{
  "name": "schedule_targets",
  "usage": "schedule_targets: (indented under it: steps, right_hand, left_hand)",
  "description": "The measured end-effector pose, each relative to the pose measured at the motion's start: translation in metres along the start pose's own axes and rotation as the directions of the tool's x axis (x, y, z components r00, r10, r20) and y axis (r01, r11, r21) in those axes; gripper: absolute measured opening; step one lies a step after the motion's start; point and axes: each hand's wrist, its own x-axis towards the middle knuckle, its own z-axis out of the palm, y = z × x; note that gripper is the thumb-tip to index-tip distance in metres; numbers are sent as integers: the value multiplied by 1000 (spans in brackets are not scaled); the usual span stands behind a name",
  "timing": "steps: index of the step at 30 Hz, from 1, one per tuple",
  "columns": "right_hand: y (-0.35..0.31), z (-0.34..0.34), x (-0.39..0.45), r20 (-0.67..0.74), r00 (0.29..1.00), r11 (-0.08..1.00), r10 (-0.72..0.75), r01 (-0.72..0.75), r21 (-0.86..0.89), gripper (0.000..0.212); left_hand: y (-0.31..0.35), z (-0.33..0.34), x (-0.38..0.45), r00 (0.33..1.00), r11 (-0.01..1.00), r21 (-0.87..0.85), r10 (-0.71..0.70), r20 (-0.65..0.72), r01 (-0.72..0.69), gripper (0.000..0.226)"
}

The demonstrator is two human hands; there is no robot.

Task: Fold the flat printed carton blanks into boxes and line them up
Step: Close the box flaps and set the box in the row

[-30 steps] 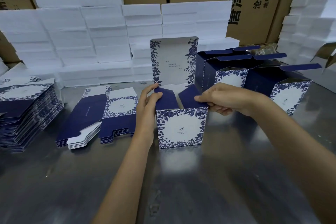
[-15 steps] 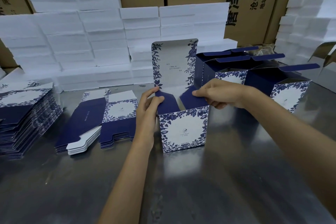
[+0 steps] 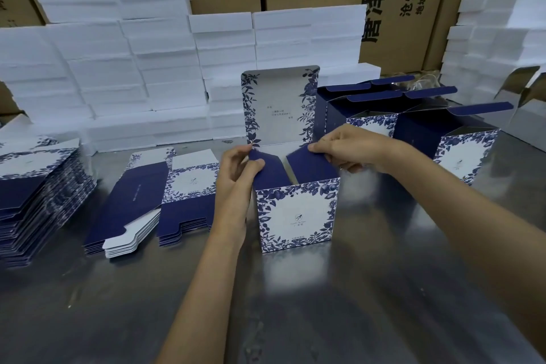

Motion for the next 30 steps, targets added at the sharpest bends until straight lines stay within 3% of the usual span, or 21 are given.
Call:
schedule_targets:
  steps: [2, 4, 7, 10, 12, 15, 18, 21, 25, 27, 30]
  right_hand:
    - [2, 2, 0, -105, 994, 1000, -5, 7, 19, 35]
    - [8, 9, 1, -195, 981, 984, -20, 54, 172, 9]
    - [24, 20, 3, -204, 976, 875, -71, 159, 458, 39]
    - [32, 28, -3, -220, 973, 822, -74, 184, 538, 38]
    - [35, 30, -6, -244, 966, 830, -83, 202, 519, 34]
    - [33, 29, -10, -244, 968, 865, -64, 176, 470, 27]
    - [24, 27, -12, -242, 966, 902, -88, 180, 391, 15]
    - [6, 27, -9, -243, 966, 923, -92, 175, 344, 15]
    - [-23, 35, 9, -248, 962, 984, -116, 145, 101, 17]
    - [-33, 46, 17, -206, 968, 990, -141, 137, -30, 22]
    - [-35, 56, 22, -198, 965, 980, -170, 145, -135, 28]
  left_hand:
    - [3, 1, 0, 1000, 999, -51, -1, 4, 1, 43]
    - [6, 1, 1, 1000, 999, -36, 5, 24, -4, 54]
    - [8, 0, 2, 999, 999, 27, 26, 39, -27, 54]
    - [7, 1, 0, 999, 998, 54, 42, 5, -42, 34]
    - [6, 1, 0, 999, 999, 37, 36, -8, -36, 21]
    - [5, 0, 0, 999, 999, 17, -27, -17, 28, 19]
    - [9, -2, 0, 999, 984, 177, 38, -17, -35, 10]
    - [26, -3, 4, 998, 946, 323, -50, 33, 37, 14]
    - [54, 15, 19, 977, 805, 576, -208, 45, 144, 20]
    - [61, 32, 23, 978, 678, 731, -195, 74, 80, 12]
    - [57, 47, 25, 983, 521, 853, -138, 121, -32, 19]
